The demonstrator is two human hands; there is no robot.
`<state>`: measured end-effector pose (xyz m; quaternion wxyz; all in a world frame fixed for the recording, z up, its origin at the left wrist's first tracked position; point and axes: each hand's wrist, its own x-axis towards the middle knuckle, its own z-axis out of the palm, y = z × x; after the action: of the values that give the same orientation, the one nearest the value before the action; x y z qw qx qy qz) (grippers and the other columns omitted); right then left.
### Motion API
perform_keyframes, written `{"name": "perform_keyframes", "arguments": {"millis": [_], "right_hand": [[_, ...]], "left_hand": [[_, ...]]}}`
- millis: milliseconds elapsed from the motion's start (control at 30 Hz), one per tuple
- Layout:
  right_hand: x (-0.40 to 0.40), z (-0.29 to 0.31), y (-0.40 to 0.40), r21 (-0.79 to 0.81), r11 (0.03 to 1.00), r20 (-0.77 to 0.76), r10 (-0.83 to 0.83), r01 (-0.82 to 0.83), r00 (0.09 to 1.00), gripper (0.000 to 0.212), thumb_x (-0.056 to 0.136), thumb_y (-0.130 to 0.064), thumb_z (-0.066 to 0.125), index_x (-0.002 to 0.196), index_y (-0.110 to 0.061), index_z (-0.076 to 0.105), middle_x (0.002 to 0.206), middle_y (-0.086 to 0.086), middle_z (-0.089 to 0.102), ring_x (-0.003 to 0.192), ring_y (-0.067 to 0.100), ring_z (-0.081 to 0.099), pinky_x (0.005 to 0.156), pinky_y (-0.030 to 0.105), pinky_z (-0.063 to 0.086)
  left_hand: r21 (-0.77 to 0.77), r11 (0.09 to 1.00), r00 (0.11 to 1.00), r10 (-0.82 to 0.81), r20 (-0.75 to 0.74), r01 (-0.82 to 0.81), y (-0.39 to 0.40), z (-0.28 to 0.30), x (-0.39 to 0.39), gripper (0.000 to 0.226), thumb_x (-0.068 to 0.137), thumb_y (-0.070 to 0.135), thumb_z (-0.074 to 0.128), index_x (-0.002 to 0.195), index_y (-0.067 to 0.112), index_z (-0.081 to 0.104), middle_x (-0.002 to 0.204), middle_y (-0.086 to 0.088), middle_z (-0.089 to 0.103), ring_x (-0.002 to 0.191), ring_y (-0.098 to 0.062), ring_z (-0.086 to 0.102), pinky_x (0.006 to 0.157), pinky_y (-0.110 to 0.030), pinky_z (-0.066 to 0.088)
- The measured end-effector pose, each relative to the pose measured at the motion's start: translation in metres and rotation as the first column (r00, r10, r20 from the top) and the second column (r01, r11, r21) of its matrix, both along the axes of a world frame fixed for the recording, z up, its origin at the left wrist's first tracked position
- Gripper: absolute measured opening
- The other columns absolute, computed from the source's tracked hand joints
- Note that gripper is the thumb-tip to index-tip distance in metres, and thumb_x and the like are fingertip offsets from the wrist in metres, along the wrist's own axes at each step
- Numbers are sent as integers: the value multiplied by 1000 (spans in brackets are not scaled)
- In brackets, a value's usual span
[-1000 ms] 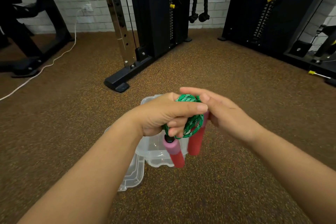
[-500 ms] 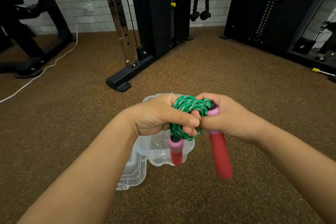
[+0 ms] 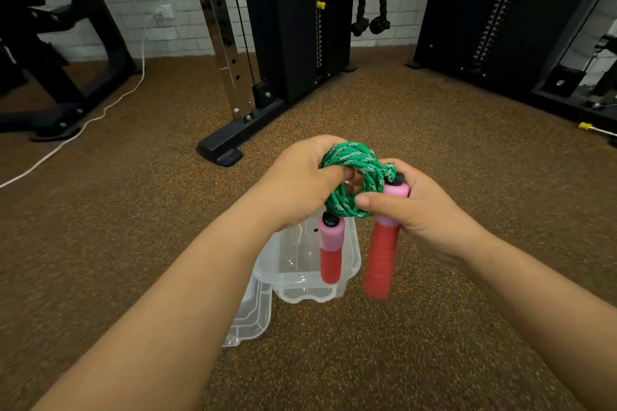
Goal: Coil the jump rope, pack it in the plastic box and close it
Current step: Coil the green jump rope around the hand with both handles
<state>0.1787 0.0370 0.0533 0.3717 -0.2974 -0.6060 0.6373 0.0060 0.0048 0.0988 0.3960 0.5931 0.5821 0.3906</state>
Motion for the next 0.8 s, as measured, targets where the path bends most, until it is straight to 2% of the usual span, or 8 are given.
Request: {"name": "perform_keyframes", "arguments": {"millis": [67, 133, 233, 367, 500, 600, 700, 800], "right_hand": [[-3, -8, -1, -47, 994, -74, 98, -101, 992, 51, 70, 1, 74, 119, -2, 57, 109, 10, 72, 102, 21, 68, 88, 29, 54], [-8, -18, -5, -60, 985, -65, 158, -162, 985, 43, 70, 3, 70, 111, -9, 66, 106, 7, 74, 101, 18, 68, 85, 26, 53], [-17, -34, -12, -61, 987, 34, 148, -146, 988, 35, 68, 3, 74, 98, -15, 72, 99, 1, 76, 95, 12, 69, 81, 23, 53], [-27, -45, -10, -79, 990, 74, 122, -116, 990, 34, 73, 6, 74, 104, -6, 69, 97, 3, 75, 92, 11, 69, 78, 19, 52], [-26, -59, 6, -73, 982, 330, 189, -175, 925, 58, 67, -14, 80, 120, -15, 58, 116, 5, 65, 105, 18, 65, 83, 28, 54], [-23, -72, 17, -43, 988, 510, 150, -149, 847, 64, 74, -1, 75, 128, -20, 47, 126, 15, 58, 104, 20, 63, 83, 28, 53], [-24, -80, 22, -30, 996, 537, 89, -86, 839, 64, 72, 0, 68, 129, -20, 45, 116, 19, 61, 86, 20, 64, 75, 33, 50], [-29, -88, 26, -15, 997, 455, 75, -77, 887, 82, 60, -24, 84, 129, -38, 43, 117, 0, 64, 108, 15, 63, 96, 43, 50]], "left_hand": [[11, 1000, 999, 22, -24, -21, 1, 1, 1, 23, 89, 8, 59, 98, 29, 65, 101, -5, 73, 97, -25, 69, 89, -49, 53], [10, 1000, 999, 30, -41, -29, 2, 0, 0, 22, 88, 10, 59, 97, 29, 66, 102, -5, 72, 98, -25, 68, 89, -50, 53], [1, 999, 998, 55, -25, -55, 2, -3, -5, 19, 88, 11, 60, 95, 28, 67, 102, -10, 72, 98, -30, 68, 88, -53, 53], [-12, 996, 996, 83, -13, -84, 3, -5, -15, 20, 90, 8, 59, 97, 24, 68, 101, -12, 72, 97, -31, 68, 87, -52, 54], [8, 992, 992, 125, 13, -126, 5, -3, -29, 22, 88, 5, 58, 90, 25, 68, 102, -17, 71, 98, -37, 66, 86, -56, 53], [28, 989, 988, 146, 55, -148, 7, -2, -39, 25, 89, 6, 57, 90, 28, 68, 104, -17, 71, 97, -35, 68, 87, -55, 54], [50, 986, 984, 151, 94, -156, 14, 0, -48, 27, 90, 4, 56, 91, 29, 67, 103, -13, 71, 89, -27, 72, 85, -52, 56], [79, 986, 987, 144, 73, -149, 27, -1, -54, 26, 86, 9, 58, 89, 32, 68, 104, -13, 71, 92, -30, 71, 86, -54, 54]]}}
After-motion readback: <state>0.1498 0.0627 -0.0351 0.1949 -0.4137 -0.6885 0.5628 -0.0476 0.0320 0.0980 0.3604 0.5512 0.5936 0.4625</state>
